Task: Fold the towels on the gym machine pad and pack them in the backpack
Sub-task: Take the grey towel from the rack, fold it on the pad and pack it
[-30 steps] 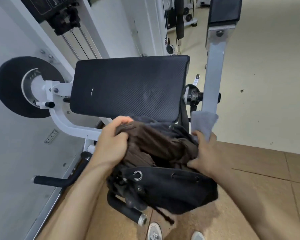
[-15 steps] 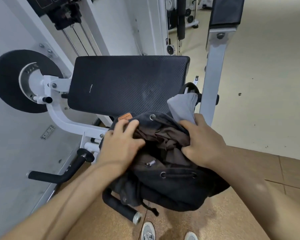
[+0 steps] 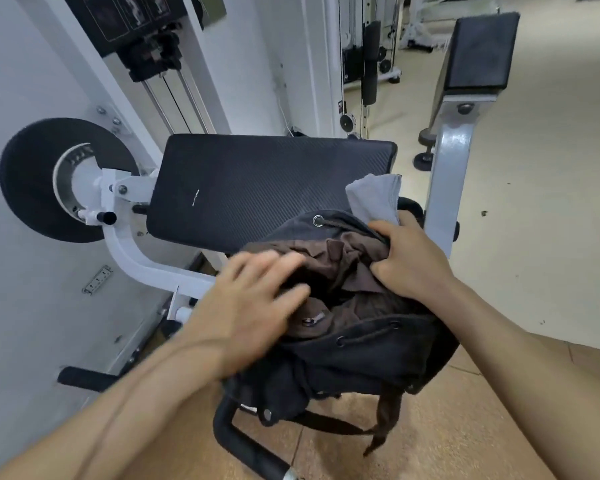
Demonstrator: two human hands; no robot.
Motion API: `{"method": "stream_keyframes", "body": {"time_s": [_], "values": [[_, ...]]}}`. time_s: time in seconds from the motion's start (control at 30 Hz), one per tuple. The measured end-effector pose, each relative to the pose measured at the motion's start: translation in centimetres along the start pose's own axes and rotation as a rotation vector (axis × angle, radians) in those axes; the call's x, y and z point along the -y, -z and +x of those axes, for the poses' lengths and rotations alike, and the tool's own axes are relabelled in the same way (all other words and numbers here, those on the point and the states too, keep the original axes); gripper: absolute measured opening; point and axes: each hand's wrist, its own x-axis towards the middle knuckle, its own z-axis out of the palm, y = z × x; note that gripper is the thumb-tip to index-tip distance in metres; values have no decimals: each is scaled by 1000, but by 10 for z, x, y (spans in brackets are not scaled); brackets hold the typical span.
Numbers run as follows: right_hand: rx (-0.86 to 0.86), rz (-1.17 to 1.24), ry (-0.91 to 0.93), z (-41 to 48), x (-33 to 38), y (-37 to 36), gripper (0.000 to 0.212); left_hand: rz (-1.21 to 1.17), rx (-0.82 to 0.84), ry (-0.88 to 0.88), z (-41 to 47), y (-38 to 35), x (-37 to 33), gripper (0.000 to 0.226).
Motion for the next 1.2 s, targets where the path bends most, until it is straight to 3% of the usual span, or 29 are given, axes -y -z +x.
{"method": "stream_keyframes", "body": {"time_s": [0.03,0.1,0.13,0.17,0.2,0.27,0.37,0.47,0.53,0.67,0.73,0.8,0.9,0.97,1.07,1.2], "values": [[-2,-3,10,6,4,-4,56,-97,115,-8,2,-1,-11,49],[1,-12,34,17,13,-12,57,-217,498,57,9,-12,-19,80],[-2,-21,47,23,17,-15,58,-243,616,70,10,-16,-19,72],[-13,-32,55,28,18,-20,59,-249,637,48,11,-13,-18,46],[-26,-42,52,34,17,-25,59,-279,619,11,9,-7,-16,22],[-48,-49,13,44,16,-35,56,-225,638,-45,-5,8,-15,31],[-30,-58,10,53,17,-50,57,-310,538,63,-20,17,-10,41],[-1,-23,28,61,15,-51,58,-286,213,107,-14,5,1,44],[33,-13,18,66,12,-48,60,-225,83,270,-5,-7,8,42],[147,61,45,62,13,-33,67,-500,284,628,20,-14,32,21],[170,145,56,53,16,-18,59,-504,341,595,30,-18,49,30],[97,218,112,37,21,0,37,-454,338,575,40,-16,55,42],[-5,163,258,6,37,31,21,-438,358,567,49,-21,55,48],[28,164,309,-15,52,48,25,-454,356,574,51,-22,54,47],[257,316,245,-33,73,43,42,-479,356,599,54,-22,55,28],[333,-99,231,-35,76,15,67,-607,321,615,56,-20,56,41]]}}
